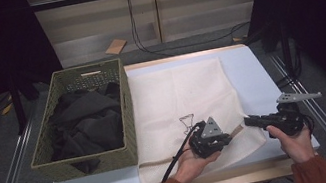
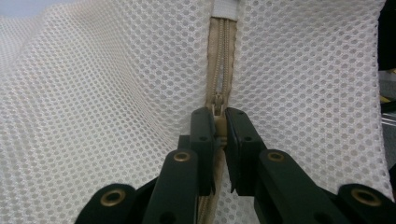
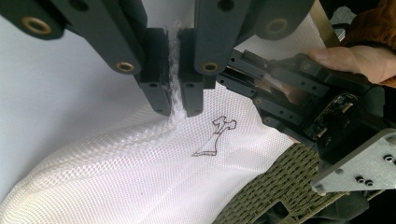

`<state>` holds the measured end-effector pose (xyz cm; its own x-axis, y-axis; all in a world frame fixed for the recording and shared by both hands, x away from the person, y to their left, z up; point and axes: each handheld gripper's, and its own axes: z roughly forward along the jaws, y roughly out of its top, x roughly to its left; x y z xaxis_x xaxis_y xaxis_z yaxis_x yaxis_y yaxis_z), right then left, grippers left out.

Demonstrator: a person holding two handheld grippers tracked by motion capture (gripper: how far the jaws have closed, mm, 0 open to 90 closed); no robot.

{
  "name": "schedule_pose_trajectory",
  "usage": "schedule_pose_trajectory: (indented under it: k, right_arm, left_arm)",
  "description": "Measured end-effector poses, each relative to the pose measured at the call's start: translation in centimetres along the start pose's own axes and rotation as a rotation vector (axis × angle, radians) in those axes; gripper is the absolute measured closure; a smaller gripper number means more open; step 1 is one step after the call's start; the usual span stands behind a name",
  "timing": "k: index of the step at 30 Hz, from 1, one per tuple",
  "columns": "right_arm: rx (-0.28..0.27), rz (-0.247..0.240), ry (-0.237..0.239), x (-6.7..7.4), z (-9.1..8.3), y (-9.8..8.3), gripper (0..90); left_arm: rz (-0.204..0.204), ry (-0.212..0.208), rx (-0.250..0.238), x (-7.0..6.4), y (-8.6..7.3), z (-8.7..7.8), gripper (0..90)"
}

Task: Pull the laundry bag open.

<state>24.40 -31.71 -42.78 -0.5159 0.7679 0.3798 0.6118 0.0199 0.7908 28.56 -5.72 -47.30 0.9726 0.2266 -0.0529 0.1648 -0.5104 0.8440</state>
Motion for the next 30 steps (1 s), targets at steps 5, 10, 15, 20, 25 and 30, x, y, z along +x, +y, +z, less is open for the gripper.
schedule_pose_trajectory:
  k: [5, 10, 15, 20, 25, 30]
  right_arm:
    - [-0.002, -0.008, -0.002, -0.1, -0.1, -0.1, 85.5]
    - [-0.030, -0.021, -0.013, 0.1, -0.4, -0.1, 85.5]
    - [-0.029, -0.012, -0.015, 0.0, -0.4, -0.3, 85.5]
    - [-0.033, -0.018, -0.017, -0.1, -0.5, -0.3, 85.5]
    - [-0.035, -0.019, -0.018, -0.1, -0.5, -0.3, 85.5]
    - [-0.035, -0.015, -0.017, -0.1, -0.6, -0.2, 85.5]
  left_arm:
    - [-0.005, 0.000, -0.008, 0.1, -0.1, -0.4, 82.6]
    - [-0.001, 0.001, 0.007, 0.3, -0.3, -0.8, 82.6]
    - [0.003, -0.002, 0.030, 0.4, -0.4, -1.0, 82.6]
    - [-0.001, -0.010, 0.024, 0.5, -0.6, -1.2, 82.6]
    - [-0.005, -0.006, 0.019, 0.5, -0.5, -1.9, 82.6]
    - [-0.004, -0.004, 0.030, 0.7, -0.9, -2.3, 82.6]
